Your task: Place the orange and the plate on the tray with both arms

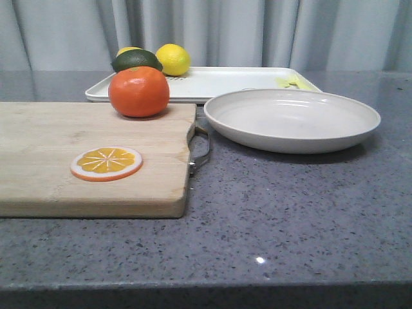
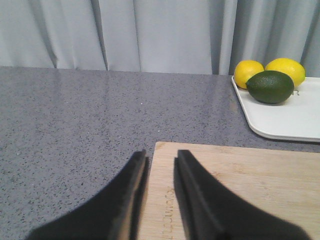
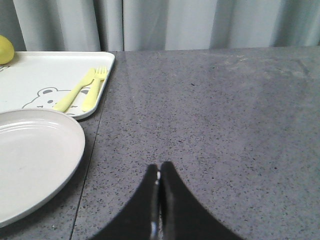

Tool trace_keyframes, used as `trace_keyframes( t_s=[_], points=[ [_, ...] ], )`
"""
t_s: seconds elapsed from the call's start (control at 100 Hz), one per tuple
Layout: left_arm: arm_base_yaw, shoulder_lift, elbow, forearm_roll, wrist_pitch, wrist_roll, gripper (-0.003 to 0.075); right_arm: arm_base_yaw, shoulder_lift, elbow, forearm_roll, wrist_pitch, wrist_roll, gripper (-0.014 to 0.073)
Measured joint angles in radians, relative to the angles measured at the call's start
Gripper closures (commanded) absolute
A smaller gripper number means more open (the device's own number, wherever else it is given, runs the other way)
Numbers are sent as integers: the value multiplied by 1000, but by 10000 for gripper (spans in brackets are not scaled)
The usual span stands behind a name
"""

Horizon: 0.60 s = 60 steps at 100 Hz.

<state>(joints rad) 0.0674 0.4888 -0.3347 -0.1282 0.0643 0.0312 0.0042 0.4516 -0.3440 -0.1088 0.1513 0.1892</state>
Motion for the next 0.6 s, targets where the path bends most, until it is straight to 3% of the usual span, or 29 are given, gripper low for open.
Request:
trace_keyframes(
  t_s=[0.1,0.17,0.4,0.6],
  points=[
    [0,13,0,0,-1,0,223,0,0,0,0,0,0,650],
    [0,18,0,0,-2,0,164,0,0,0,0,0,0,650],
    [0,46,-41,0,43,0,162,0,0,0,0,0,0,650],
    [-3,187,-218,0,225,0,166,0,0,0,0,0,0,650]
  ],
)
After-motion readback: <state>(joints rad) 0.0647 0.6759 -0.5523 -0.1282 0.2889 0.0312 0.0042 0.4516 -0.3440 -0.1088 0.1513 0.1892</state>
